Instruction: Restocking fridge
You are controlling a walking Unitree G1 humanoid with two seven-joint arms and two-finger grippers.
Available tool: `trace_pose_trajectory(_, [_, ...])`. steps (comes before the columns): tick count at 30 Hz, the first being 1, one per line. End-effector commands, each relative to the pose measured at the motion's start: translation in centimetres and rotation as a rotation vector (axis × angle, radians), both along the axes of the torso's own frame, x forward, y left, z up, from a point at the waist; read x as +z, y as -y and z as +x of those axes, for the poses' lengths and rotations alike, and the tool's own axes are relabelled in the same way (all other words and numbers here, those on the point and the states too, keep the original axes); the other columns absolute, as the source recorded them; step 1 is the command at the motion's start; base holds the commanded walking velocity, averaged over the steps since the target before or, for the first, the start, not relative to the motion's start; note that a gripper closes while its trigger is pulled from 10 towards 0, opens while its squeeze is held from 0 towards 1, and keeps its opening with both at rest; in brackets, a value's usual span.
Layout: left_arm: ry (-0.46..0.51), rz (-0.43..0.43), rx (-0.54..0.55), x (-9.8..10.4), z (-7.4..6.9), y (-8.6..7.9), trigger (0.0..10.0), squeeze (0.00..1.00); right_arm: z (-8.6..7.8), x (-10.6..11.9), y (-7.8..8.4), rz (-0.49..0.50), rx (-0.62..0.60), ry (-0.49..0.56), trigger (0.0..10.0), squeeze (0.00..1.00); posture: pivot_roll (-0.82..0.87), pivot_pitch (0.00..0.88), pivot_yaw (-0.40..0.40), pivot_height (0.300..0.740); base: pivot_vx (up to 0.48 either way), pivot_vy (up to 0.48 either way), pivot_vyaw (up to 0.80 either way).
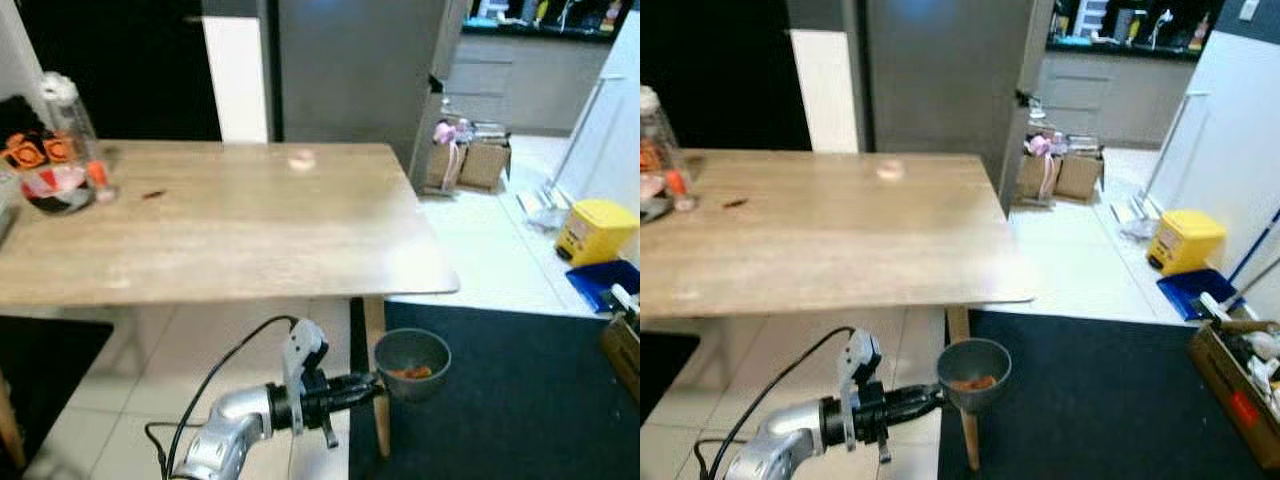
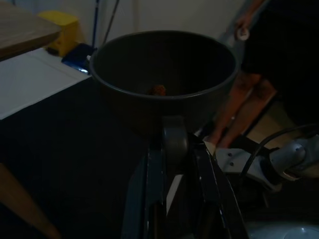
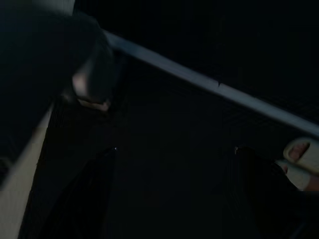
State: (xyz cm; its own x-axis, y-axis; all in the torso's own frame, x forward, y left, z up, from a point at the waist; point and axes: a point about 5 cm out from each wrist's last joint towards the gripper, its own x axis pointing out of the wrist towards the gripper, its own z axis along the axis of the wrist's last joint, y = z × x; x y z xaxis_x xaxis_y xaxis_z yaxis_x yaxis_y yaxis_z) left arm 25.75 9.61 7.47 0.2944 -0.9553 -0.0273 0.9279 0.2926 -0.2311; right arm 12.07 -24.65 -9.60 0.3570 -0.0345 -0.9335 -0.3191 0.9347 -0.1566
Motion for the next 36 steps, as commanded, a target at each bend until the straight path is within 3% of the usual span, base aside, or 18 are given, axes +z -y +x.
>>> trace_pose_trajectory(1, [-0.002, 0.001, -0.01, -0.21, -0.31, 0.08, 10.0, 0.0, 0.16, 0.19, 0.48, -0.009, -0.01, 0.011, 10.0, 0.0, -0.08, 0.0, -0.003, 0.74, 0.0, -0.416, 0.0])
trace_pose_trajectory(36, [0.009, -0.003, -0.002, 0.07, -0.06, 0.12, 10.0, 0.0, 0.56, 0.36, 0.53, -0.006, 0.013, 0.019, 10.0, 0.0, -0.08, 0.008, -0.009, 0.74, 0.0, -0.415, 0.0])
